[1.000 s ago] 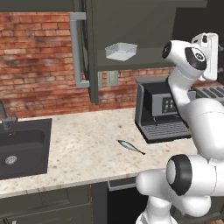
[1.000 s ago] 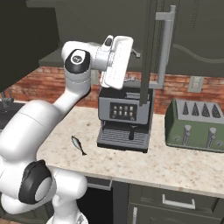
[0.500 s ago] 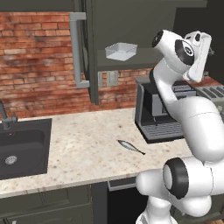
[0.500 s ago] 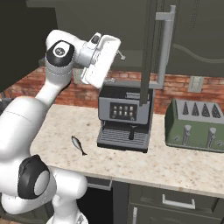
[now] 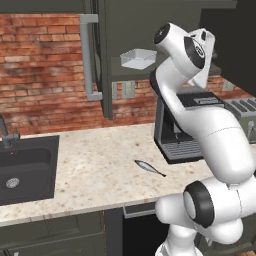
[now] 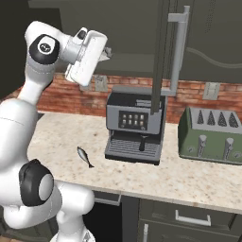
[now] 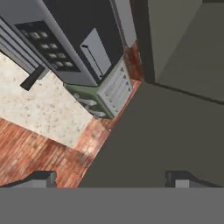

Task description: Retrieve the tupperware from the cabinet, then place the raw meat into the tupperware to avoid contamination.

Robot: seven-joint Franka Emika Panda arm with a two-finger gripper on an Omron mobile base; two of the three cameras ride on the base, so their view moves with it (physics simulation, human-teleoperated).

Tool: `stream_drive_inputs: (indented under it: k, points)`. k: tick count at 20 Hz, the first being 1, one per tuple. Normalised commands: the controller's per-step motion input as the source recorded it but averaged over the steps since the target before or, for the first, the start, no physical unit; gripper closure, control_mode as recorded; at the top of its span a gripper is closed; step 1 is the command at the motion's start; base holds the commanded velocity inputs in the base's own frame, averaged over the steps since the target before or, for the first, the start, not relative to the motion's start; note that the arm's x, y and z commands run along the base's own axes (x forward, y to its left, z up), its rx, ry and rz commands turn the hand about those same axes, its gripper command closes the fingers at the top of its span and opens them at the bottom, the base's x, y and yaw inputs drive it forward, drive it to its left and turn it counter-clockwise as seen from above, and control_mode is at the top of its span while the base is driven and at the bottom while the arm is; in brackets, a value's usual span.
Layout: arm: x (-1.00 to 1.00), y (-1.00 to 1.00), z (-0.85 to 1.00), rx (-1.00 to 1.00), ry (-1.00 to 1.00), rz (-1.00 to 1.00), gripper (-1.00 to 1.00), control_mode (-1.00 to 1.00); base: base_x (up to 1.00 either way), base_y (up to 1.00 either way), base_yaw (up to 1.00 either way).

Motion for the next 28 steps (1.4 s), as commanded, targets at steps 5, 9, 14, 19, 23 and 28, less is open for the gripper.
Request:
stream_drive_inputs:
  k: [5,9,14,19,23,28]
  points:
    - [0.06,0.44,-0.12,0.00,-0.05,0.37,-1.00,-1.00,0.00,0.00,0.00]
    - [0.00,0.17,-0.10,0.00,-0.07,0.48,-1.00,-1.00,0.00,0.00,0.00]
    - [0.01,0.00,0.00,0.05,-0.05,0.50,-1.00,-1.00,0.00,0.00,0.00]
    - [0.13,0.00,-0.04,0.12,-0.01,0.42,-1.00,-1.00,0.00,0.00,0.00]
    - [0.27,-0.01,0.16,0.17,0.02,0.11,-1.00,-1.00,0.00,0.00,0.00]
    - [0.38,0.00,0.12,0.21,0.01,0.07,-1.00,-1.00,0.00,0.00,0.00]
